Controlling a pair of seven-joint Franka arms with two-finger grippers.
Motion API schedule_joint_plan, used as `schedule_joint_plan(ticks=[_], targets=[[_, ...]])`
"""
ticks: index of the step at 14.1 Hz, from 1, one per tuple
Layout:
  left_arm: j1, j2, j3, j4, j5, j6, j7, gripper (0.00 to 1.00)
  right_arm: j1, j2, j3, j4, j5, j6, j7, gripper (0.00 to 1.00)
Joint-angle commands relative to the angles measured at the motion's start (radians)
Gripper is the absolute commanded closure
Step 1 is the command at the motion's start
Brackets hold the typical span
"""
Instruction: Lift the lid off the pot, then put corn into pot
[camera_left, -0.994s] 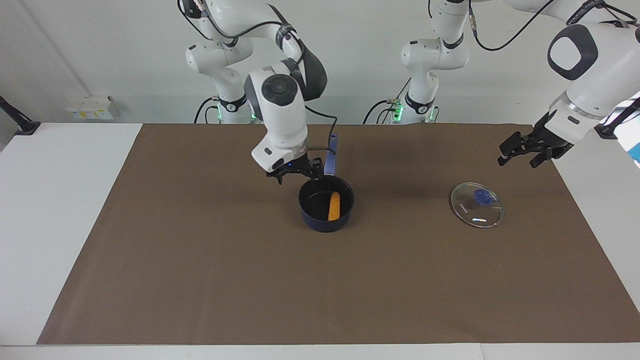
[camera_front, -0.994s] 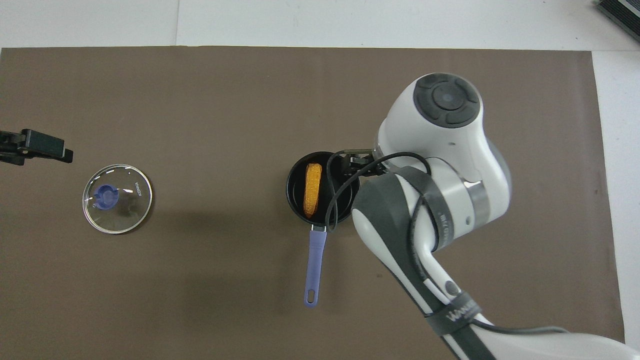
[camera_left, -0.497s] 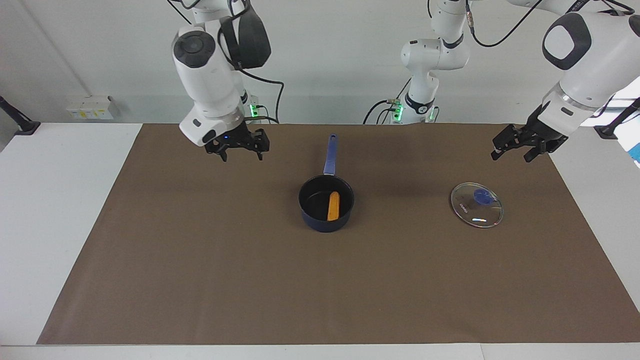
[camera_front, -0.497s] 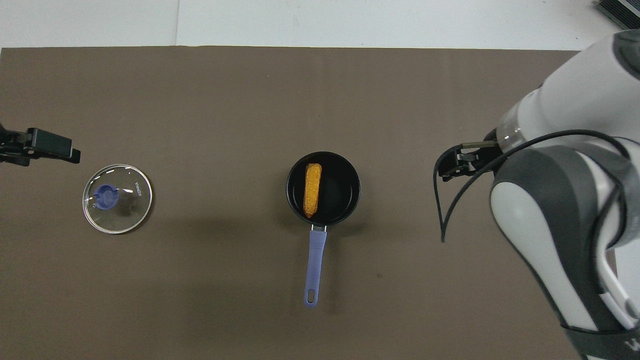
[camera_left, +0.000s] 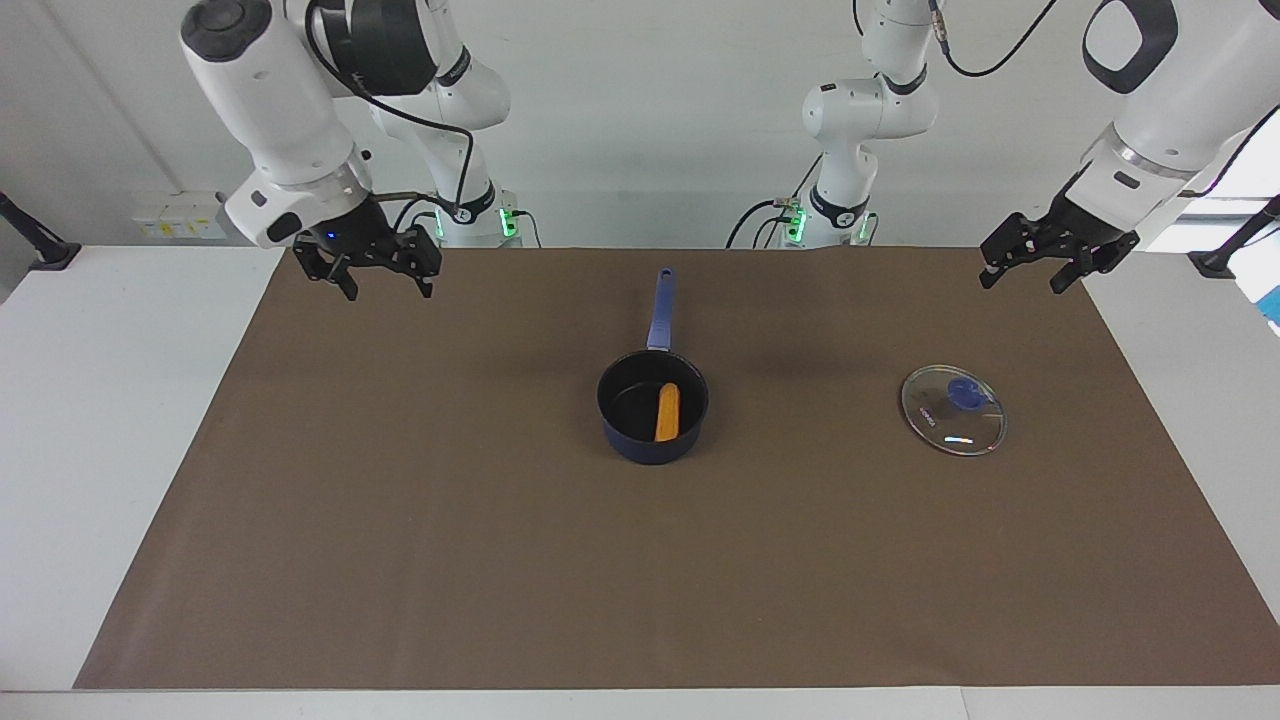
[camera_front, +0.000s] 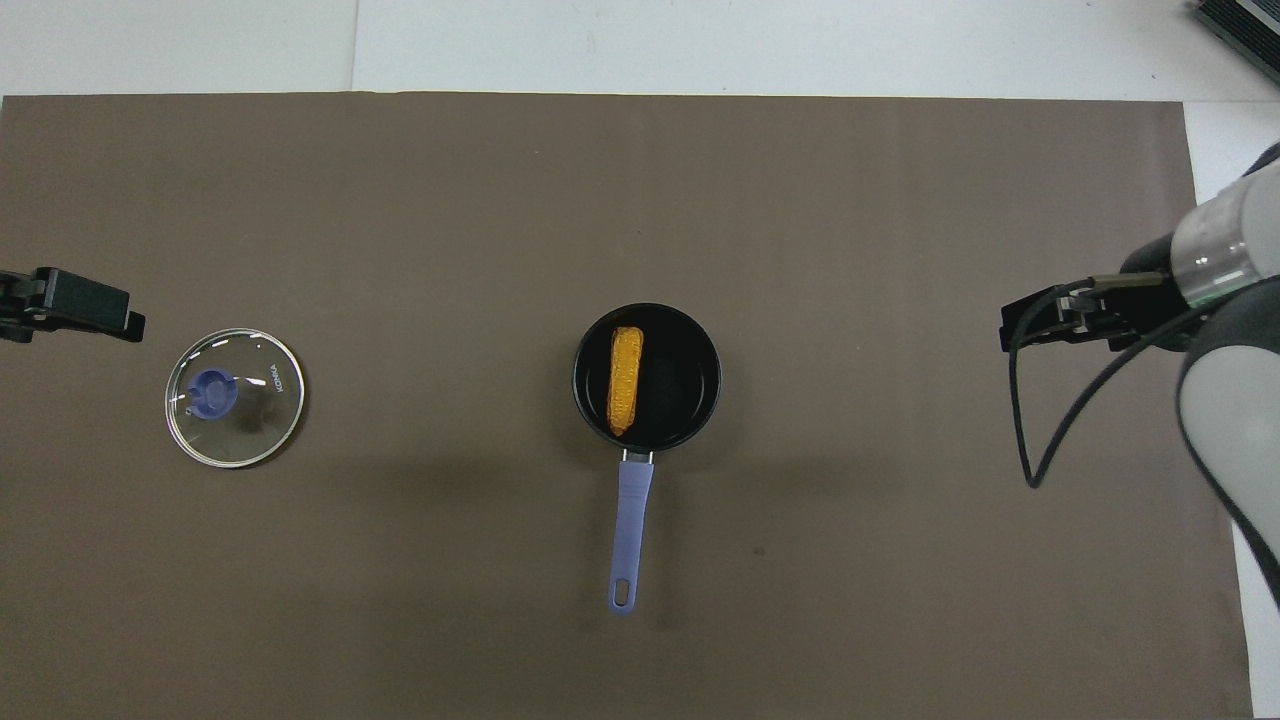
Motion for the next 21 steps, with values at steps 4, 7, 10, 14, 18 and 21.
schedule_joint_plan(ticks=[4, 7, 10, 14, 18, 21], targets=[[0.010, -0.005, -0.016, 0.022, 0.039, -0.069, 0.020, 0.00, -0.024, -0.052, 0.006, 0.075, -0.012, -0.097, -0.024, 0.00], [0.003, 0.001, -0.027, 0.033, 0.042, -0.093, 0.022, 0.00, -0.025, -0.071, 0.003, 0.017, -0.011, -0.102, -0.026, 0.00], [0.003, 0.001, -0.030, 0.039, 0.043, -0.092, 0.024, 0.00, -0.030, -0.061, 0.000, 0.037, -0.044, -0.099, -0.065, 0.00], [0.003, 0.009, -0.031, 0.074, 0.049, -0.121, 0.040, 0.00, -0.028, -0.061, 0.001, 0.046, -0.091, -0.108, -0.098, 0.00], [0.003, 0.007, -0.037, 0.074, 0.049, -0.115, 0.040, 0.00, -0.030, -0.071, 0.000, 0.032, -0.068, -0.106, -0.090, 0.00], [0.002, 0.007, -0.038, 0.074, 0.052, -0.115, 0.040, 0.00, -0.030, -0.072, 0.000, 0.029, -0.066, -0.109, -0.090, 0.00]])
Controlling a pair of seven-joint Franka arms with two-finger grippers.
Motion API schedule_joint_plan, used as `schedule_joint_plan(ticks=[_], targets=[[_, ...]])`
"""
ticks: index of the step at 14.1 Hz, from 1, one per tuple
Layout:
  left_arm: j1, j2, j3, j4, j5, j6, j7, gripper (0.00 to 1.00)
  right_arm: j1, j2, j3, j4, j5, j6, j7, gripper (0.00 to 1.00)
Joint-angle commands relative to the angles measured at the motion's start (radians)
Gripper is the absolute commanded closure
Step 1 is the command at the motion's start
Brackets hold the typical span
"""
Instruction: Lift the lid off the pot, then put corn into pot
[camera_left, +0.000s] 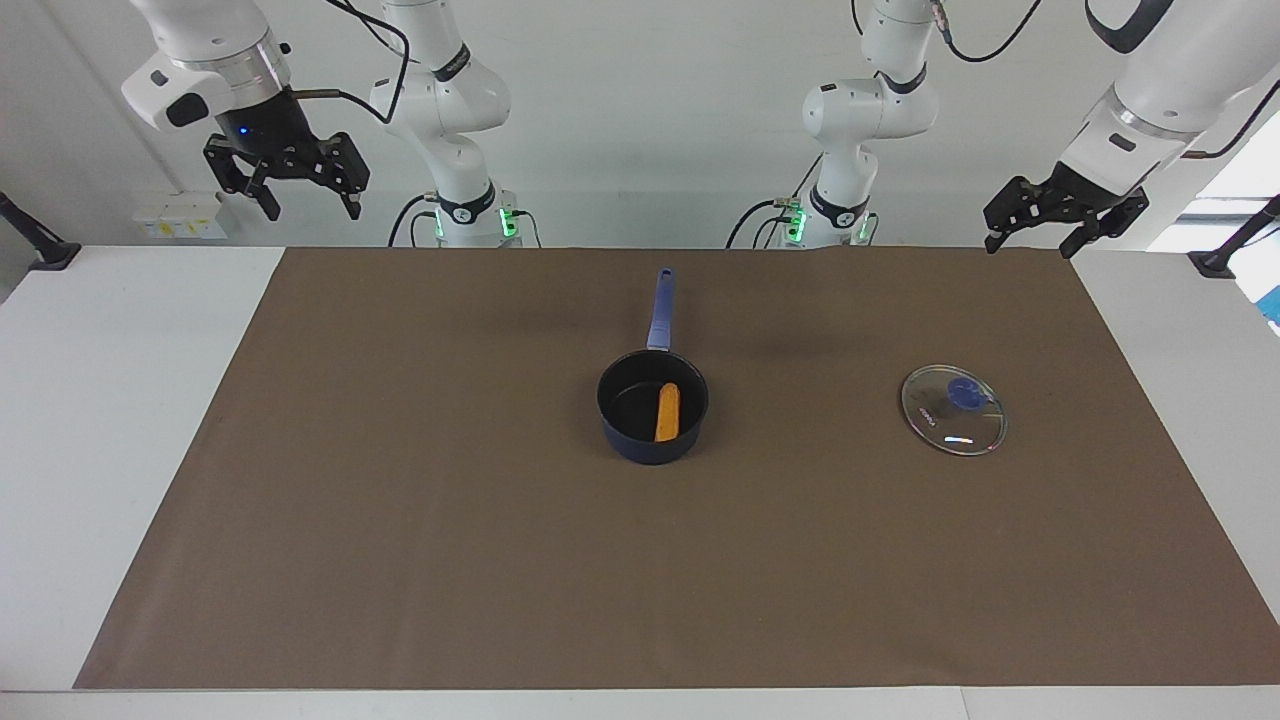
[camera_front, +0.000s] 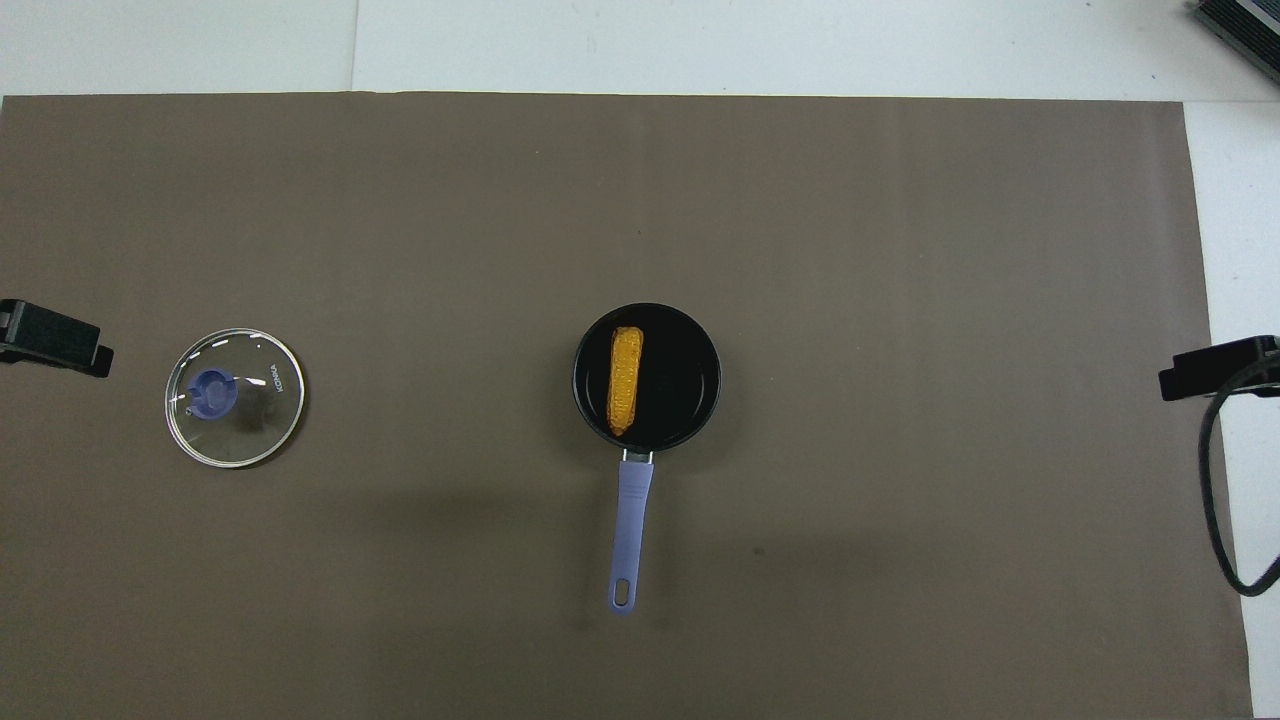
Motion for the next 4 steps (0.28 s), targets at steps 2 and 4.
schedule_joint_plan(ticks=[2, 4], targets=[[-0.001, 0.013, -0.004, 0.029, 0.024, -0.021, 0.012, 0.00, -0.010, -0.024, 0.005, -0.022, 0.008, -0.013, -0.021, 0.00], [-0.001, 0.013, -0.004, 0.029, 0.024, -0.023, 0.012, 0.00, -0.010, -0.027, 0.005, -0.026, 0.008, -0.017, -0.022, 0.00]])
